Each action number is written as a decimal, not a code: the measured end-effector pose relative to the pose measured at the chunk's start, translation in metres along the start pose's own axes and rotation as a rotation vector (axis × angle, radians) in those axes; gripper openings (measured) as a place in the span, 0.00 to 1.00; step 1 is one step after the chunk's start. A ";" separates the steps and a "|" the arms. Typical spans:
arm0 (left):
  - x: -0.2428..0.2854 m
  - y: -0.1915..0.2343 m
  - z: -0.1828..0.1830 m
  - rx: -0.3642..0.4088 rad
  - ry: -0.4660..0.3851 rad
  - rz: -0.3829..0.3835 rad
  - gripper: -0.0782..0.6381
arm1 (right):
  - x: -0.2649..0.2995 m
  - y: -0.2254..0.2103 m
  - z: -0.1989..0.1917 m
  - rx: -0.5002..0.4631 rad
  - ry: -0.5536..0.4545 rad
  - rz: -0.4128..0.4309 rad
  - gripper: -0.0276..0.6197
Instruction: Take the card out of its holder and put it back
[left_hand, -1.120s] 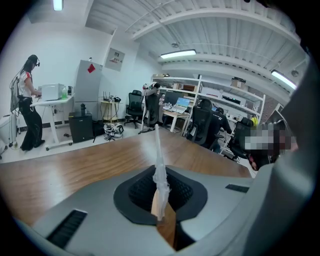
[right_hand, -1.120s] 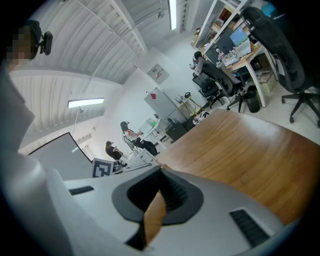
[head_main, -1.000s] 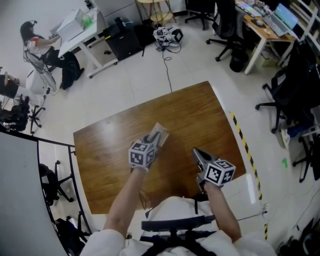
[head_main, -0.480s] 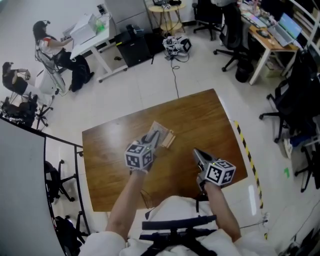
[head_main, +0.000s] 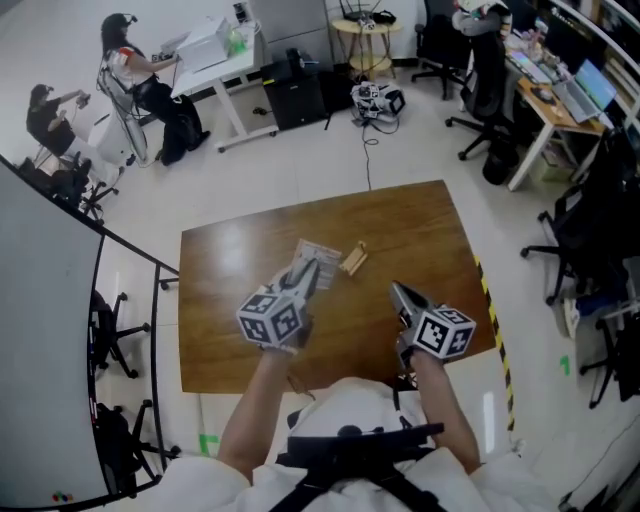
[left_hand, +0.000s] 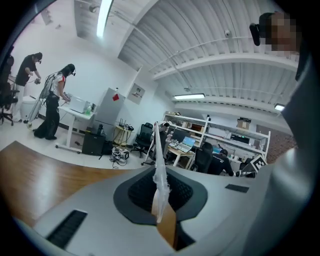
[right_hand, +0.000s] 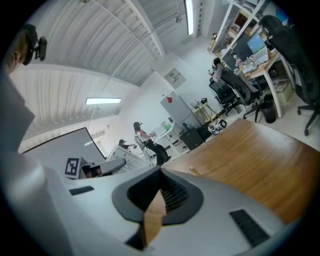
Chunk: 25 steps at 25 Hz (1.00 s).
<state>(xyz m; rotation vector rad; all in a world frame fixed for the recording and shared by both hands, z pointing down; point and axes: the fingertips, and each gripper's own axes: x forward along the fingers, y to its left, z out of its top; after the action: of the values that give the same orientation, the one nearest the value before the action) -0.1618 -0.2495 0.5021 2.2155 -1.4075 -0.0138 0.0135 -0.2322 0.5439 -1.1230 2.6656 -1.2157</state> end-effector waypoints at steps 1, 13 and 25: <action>-0.009 -0.002 -0.004 -0.015 -0.008 0.000 0.13 | -0.002 0.006 -0.003 -0.006 0.003 0.001 0.04; -0.119 -0.005 -0.059 -0.120 -0.022 0.040 0.13 | -0.025 0.066 -0.080 -0.033 0.077 -0.010 0.04; -0.110 -0.020 -0.052 -0.092 -0.038 0.018 0.13 | -0.041 0.060 -0.066 -0.033 0.032 -0.034 0.04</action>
<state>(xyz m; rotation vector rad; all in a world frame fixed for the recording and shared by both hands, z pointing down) -0.1810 -0.1280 0.5109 2.1381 -1.4181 -0.1120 -0.0110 -0.1371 0.5398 -1.1675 2.7102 -1.2097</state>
